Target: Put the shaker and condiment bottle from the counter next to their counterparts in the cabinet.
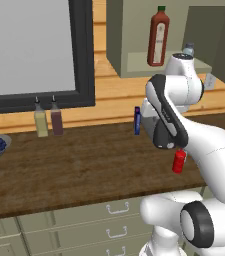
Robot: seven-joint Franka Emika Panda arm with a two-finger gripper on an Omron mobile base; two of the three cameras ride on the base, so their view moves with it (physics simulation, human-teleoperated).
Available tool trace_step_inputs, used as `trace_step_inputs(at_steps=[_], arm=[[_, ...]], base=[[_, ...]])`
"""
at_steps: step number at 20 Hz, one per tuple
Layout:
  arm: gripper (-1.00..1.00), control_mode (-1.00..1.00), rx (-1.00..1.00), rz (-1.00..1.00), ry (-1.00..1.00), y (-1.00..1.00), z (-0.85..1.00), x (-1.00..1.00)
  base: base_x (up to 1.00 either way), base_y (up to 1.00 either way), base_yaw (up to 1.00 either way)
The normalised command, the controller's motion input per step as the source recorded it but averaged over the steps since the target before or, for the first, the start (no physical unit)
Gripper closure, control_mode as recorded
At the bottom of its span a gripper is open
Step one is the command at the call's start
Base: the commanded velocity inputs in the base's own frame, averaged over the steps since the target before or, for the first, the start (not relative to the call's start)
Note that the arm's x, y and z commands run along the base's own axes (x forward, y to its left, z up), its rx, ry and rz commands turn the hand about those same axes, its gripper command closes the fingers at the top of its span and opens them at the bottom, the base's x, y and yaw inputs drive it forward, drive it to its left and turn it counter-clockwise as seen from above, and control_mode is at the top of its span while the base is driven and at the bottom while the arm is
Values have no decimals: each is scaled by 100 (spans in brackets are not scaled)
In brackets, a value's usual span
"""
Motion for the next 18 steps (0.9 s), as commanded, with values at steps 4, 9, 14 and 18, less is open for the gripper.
trace_step_inputs(at_steps=[4,9,14,18], arm=[[-100,-100,0,1,-8,-2,-8,0],[-100,-100,0,2,-10,-29,-11,-14],[-100,-100,-1,-7,0,-28,-46,-50],[-100,-100,-7,-4,-3,0,-49,-19]], base=[[0,0,0],[0,0,0],[0,0,0],[0,0,0]])
